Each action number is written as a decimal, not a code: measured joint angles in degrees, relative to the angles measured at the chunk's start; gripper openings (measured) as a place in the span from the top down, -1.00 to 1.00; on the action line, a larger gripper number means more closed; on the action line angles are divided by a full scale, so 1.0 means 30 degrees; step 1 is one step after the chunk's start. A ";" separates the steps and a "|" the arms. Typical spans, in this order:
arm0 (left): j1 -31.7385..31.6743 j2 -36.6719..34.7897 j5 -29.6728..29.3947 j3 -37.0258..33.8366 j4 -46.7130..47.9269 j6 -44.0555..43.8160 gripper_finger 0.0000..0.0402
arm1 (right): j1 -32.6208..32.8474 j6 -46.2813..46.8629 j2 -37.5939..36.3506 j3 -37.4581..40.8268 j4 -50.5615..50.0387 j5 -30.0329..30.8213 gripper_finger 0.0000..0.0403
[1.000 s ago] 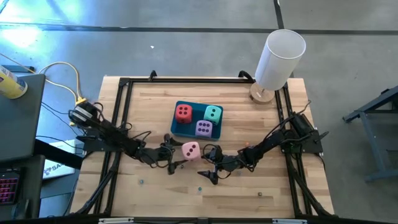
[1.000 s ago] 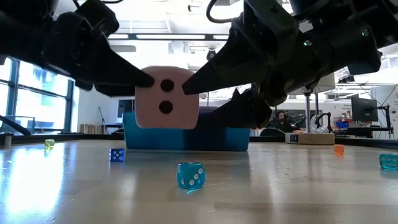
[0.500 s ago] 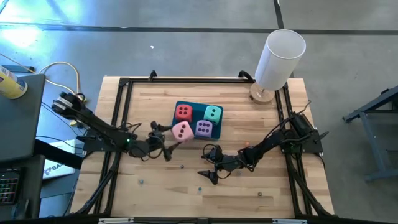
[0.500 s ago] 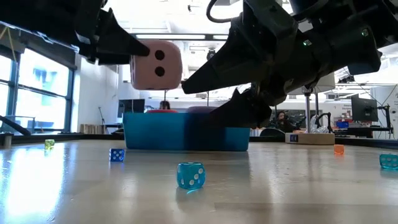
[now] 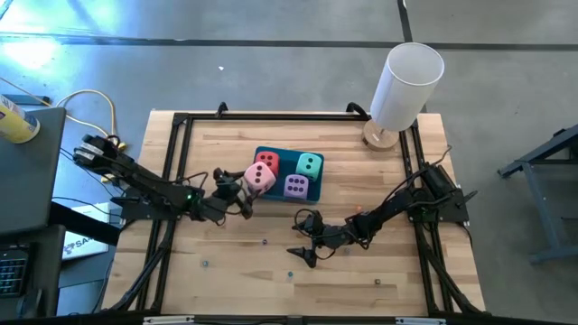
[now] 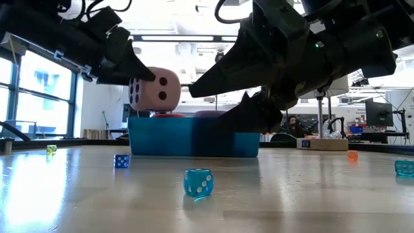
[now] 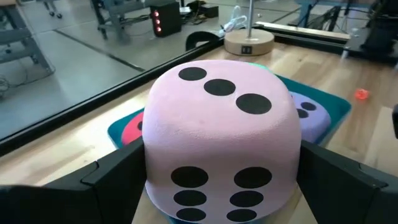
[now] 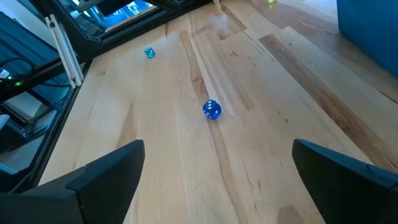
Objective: Pick & Place Dice
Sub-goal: Put the pink die into the blue bin
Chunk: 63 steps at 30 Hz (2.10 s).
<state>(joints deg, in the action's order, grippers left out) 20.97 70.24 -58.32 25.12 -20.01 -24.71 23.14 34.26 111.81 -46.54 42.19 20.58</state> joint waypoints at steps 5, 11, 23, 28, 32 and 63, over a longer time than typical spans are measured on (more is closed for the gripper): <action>-0.0457 0.0000 0.1352 0.0000 -0.0036 0.0131 -0.74 | 0.0000 -0.0001 0.0000 0.0000 0.0000 0.0000 -0.98; -0.1356 0.0000 0.3305 0.0000 0.0297 0.0351 -0.74 | 0.0000 0.0000 0.0000 0.0000 0.0000 0.0001 -0.98; -0.2706 0.0000 0.6295 0.0000 0.0307 0.3527 -0.74 | 0.0000 -0.0001 0.0000 0.0000 0.0000 0.0007 -0.98; -0.3006 0.0000 0.6704 0.0000 0.0394 0.5268 -0.74 | 0.0000 -0.0001 0.0000 0.0000 0.0000 0.0007 -0.98; -0.3354 0.0007 0.6791 0.0000 0.0394 0.6017 -0.74 | 0.0000 0.0000 0.0000 0.0000 0.0000 0.0007 -0.98; -0.3650 0.0015 0.9051 0.0000 0.0277 0.9938 -0.78 | 0.0000 0.0005 0.0000 0.0000 0.0000 0.0007 -0.98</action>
<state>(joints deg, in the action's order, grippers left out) 10.02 70.28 -31.17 25.12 -19.18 5.11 23.14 34.28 111.81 -46.54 42.19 20.60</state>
